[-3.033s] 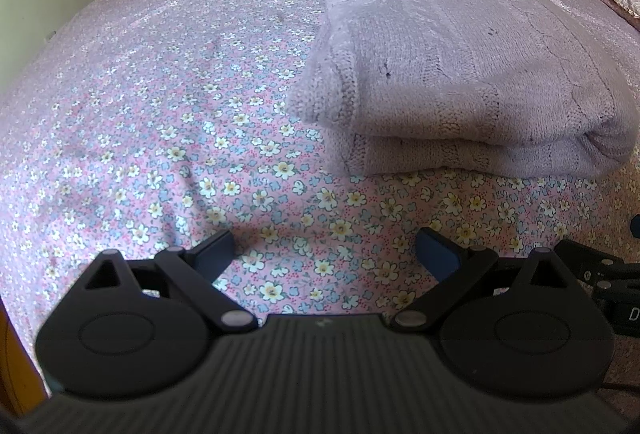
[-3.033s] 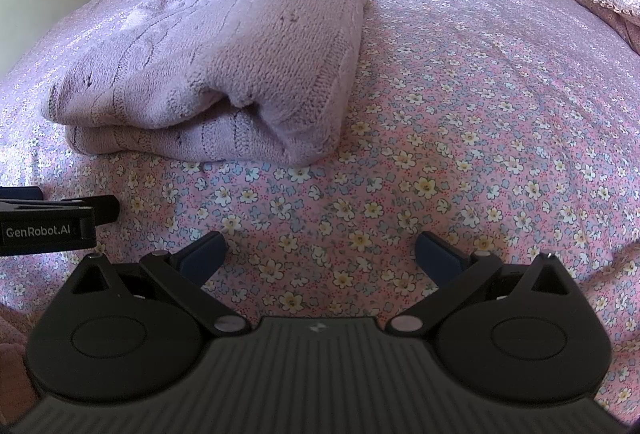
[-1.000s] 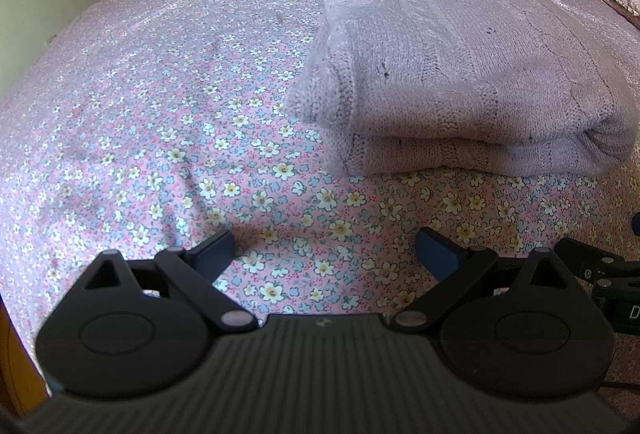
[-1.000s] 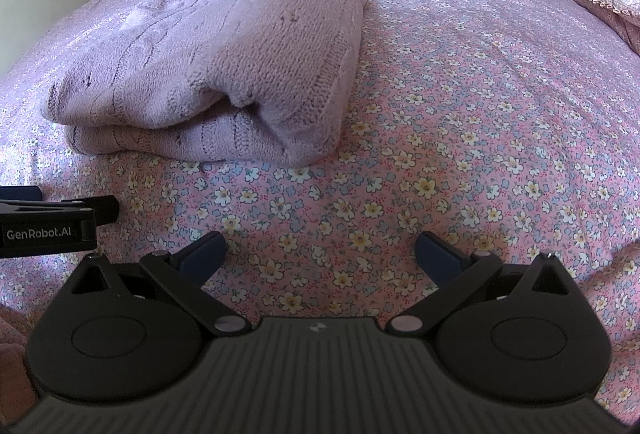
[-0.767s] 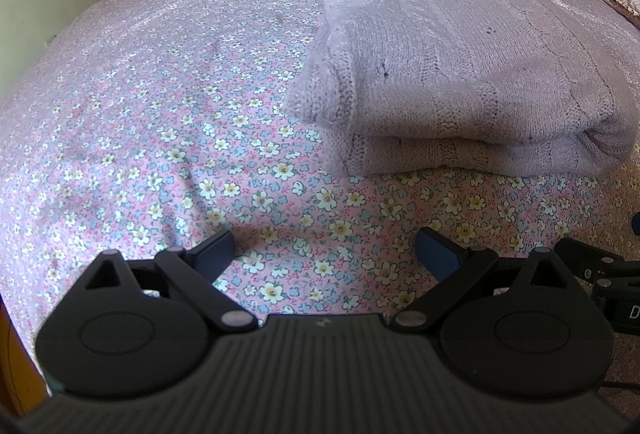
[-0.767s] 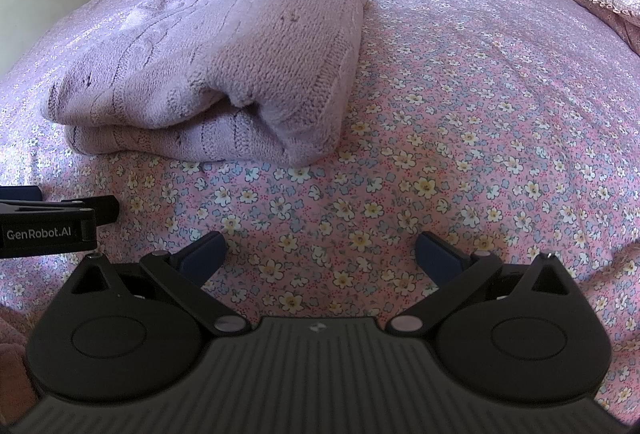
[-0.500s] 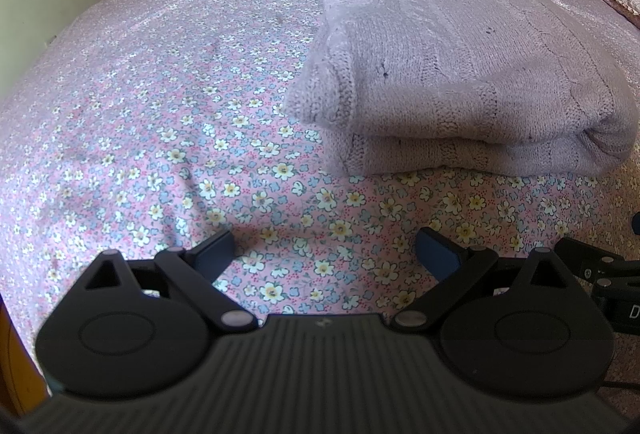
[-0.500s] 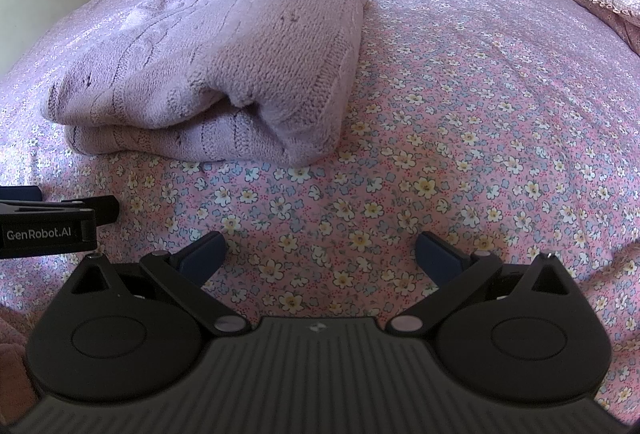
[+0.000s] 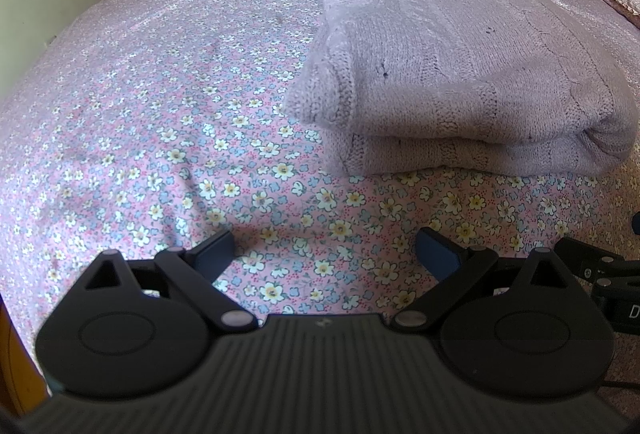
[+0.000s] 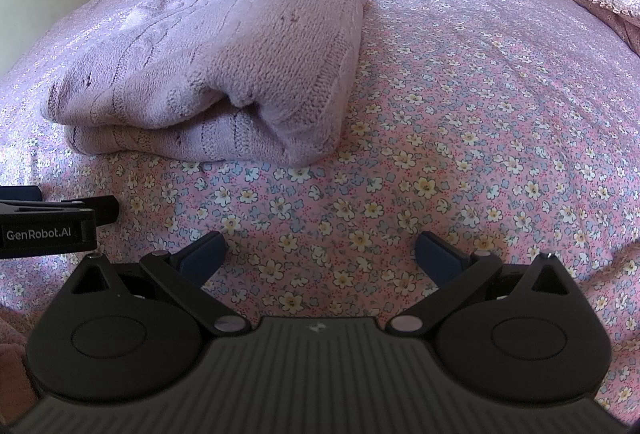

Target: Fold small clothes

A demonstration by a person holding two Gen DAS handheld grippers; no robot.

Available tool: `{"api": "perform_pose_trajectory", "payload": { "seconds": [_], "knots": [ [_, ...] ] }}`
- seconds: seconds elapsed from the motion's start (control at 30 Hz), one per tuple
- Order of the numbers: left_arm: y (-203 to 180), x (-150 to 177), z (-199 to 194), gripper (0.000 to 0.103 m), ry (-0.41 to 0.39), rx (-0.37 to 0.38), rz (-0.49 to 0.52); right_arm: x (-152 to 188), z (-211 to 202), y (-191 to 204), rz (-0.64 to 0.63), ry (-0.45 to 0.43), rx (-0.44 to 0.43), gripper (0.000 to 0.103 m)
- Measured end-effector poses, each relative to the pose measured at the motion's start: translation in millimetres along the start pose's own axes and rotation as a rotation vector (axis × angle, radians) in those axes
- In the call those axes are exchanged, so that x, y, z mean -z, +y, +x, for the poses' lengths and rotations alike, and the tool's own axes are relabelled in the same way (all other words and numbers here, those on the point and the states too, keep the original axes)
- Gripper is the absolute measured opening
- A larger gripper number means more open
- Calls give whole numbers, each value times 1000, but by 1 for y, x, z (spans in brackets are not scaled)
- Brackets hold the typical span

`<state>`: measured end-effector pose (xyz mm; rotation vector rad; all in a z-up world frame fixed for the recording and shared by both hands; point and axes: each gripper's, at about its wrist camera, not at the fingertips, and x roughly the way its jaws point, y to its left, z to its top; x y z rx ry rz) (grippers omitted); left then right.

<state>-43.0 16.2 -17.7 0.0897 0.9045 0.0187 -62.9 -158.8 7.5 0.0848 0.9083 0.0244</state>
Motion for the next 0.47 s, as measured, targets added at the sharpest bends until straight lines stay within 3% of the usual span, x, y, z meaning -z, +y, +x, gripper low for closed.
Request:
{"api": "perform_pose_trajectory", "payload": {
  "seconds": [0.47],
  "knots": [
    [-1,0,-1,99,-1,-2,1,0,0,0,0,0,0,103]
  ]
}}
